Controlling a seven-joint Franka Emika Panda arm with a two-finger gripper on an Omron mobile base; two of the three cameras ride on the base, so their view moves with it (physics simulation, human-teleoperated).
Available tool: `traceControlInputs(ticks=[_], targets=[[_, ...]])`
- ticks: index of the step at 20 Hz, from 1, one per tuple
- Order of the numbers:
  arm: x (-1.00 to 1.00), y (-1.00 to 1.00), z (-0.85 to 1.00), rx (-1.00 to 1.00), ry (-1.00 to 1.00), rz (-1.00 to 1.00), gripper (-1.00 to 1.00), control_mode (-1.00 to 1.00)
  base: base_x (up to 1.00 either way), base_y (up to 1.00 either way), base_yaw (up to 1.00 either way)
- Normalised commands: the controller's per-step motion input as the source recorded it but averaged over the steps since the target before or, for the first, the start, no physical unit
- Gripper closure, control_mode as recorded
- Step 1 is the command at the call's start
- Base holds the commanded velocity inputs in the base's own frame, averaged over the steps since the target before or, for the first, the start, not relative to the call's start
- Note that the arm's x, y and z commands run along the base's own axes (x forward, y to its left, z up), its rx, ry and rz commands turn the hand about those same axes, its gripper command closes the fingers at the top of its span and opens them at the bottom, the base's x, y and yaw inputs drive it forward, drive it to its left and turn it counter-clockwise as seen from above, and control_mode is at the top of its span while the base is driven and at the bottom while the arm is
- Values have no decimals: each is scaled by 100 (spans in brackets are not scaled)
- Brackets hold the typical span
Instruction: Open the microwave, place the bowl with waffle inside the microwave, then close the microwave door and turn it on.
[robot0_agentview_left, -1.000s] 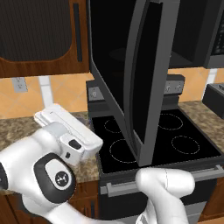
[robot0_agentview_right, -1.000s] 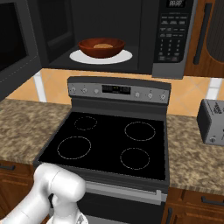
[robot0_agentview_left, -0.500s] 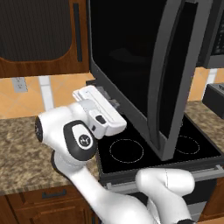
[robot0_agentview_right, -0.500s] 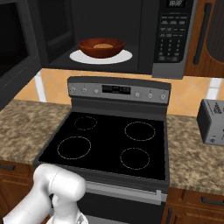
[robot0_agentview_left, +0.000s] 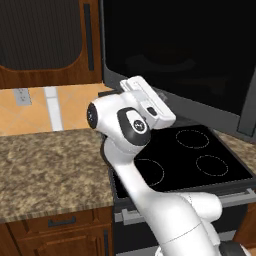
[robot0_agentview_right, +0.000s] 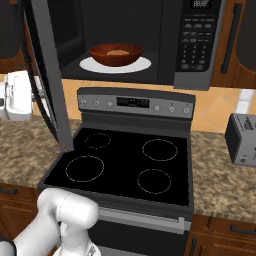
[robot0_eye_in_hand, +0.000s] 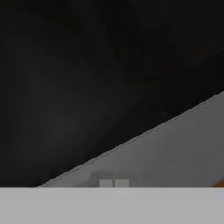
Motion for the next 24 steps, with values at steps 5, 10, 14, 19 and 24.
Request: traceControlInputs(ticks=[5,10,14,19,24], targets=[[68,-95,56,9,-21,4,100,-100,0,0,0],[36,-68,73,13,-17,18,100,-100,0,0,0],[65,-37,53,24,0,28,100,-100,0,0,0],[93,-16,1,18,16,30,100,-100,0,0,0],[100,-8,-17,14,13,28,100,-100,0,0,0]])
